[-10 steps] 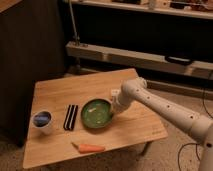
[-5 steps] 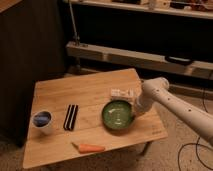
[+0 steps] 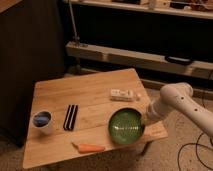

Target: Drag the ceramic bowl in a circle

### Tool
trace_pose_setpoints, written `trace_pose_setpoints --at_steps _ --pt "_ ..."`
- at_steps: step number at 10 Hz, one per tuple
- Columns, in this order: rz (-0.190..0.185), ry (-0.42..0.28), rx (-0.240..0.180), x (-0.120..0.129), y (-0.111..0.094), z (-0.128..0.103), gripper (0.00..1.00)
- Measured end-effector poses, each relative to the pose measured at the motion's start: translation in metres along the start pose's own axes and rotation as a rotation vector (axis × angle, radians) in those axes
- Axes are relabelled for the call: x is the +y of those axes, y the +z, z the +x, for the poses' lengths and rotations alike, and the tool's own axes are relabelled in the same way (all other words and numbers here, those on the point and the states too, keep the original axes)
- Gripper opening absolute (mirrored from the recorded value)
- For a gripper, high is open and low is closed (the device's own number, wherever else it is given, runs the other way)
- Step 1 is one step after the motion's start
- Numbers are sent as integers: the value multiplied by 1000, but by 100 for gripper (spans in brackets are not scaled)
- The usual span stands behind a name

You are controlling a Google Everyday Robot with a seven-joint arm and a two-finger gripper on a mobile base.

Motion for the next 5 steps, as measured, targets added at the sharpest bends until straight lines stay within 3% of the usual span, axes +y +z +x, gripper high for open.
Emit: trace_pose_setpoints --at_steps 2,5 --pt "14 -56 -13 -36 9 -1 3" --pt "22 -89 -50 -103 42 22 3"
